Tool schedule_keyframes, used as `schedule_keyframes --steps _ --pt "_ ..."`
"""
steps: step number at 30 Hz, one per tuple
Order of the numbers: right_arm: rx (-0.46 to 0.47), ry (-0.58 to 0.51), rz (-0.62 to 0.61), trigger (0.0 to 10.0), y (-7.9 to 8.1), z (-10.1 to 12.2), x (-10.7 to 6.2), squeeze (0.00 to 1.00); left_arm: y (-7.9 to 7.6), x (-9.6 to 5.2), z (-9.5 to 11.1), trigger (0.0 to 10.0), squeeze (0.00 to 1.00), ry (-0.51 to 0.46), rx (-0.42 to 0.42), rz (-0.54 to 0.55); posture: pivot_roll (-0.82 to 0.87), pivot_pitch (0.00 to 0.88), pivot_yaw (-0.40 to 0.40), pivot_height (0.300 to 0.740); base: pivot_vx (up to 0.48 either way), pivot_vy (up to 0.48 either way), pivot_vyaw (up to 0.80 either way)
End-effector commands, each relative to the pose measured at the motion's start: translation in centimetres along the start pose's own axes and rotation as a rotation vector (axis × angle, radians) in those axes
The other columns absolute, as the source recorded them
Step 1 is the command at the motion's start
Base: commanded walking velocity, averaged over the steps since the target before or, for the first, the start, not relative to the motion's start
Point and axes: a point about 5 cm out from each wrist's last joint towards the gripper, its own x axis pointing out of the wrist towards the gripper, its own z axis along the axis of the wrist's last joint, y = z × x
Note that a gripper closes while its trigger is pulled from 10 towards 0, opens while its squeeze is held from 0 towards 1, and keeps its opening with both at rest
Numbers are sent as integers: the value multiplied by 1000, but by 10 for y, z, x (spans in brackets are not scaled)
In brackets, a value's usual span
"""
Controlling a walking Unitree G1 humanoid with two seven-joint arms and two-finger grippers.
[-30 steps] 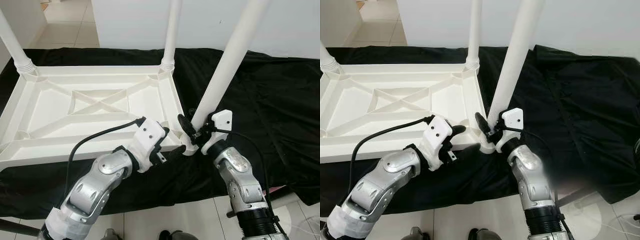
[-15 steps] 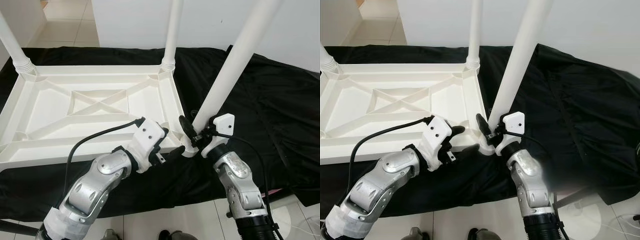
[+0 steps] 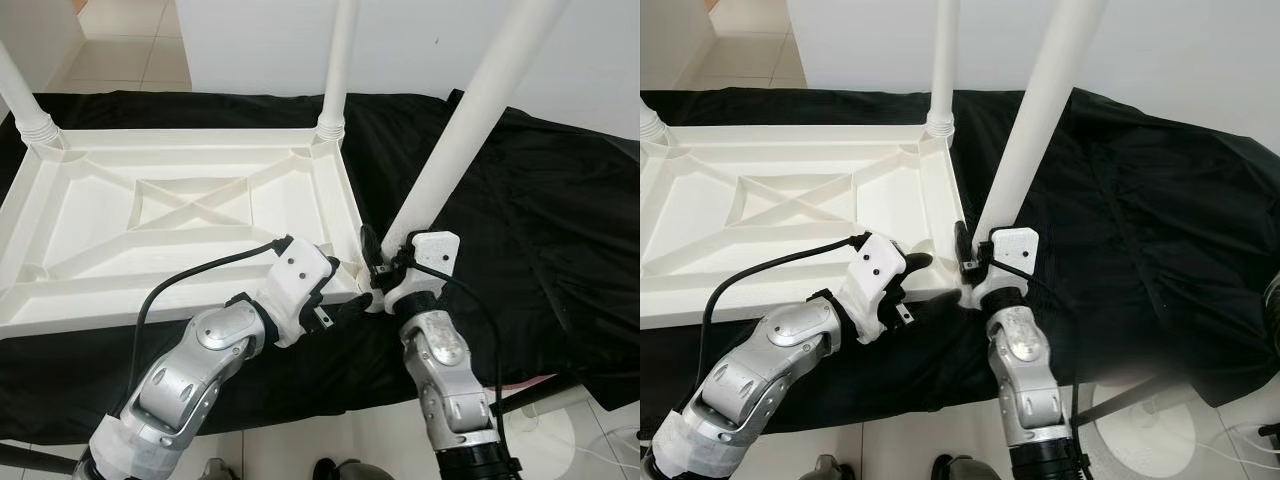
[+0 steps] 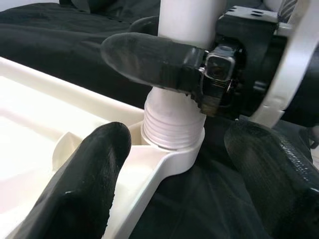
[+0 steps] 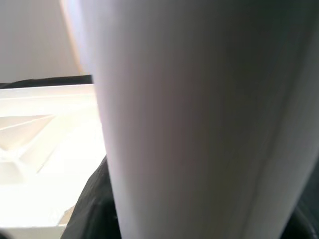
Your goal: Building children table
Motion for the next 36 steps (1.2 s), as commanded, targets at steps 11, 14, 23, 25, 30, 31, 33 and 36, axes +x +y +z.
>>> schedule_keyframes --steps 11,14,23,25,30,31,33,36 --pt "44 61 -58 10000 -2 -14 -4 0 -4 4 3 10000 0 -9 14 -44 -29 136 -75 740 0 0 0" --pt "52 39 -43 10000 -6 -11 -2 1000 -4 4 3 10000 0 -9 13 -45 -31 132 -76 740 0 0 0" --pt "69 -6 154 10000 -16 2 7 0 -6 5 3 10000 0 -6 24 -61 -32 125 -71 740 0 0 0" --pt "51 4 208 10000 -21 2 8 0 -6 5 3 10000 0 -4 24 -66 -31 123 -70 740 0 0 0" --pt "25 14 246 10000 -27 2 11 0 -7 5 2 10000 0 0 21 -74 -34 121 -67 740 0 0 0" --pt "21 28 300 10000 -28 0 11 0 -9 5 1 10000 0 4 22 -86 -33 120 -67 740 0 0 0" --pt "-10 49 396 10000 -33 -2 12 0 -14 3 0 10000 0 11 14 -115 -33 120 -68 740 0 0 0" --pt "-35 58 446 10000 -39 -2 16 0 -17 1 -1 10000 0 16 16 -142 -33 119 -66 740 0 0 0"
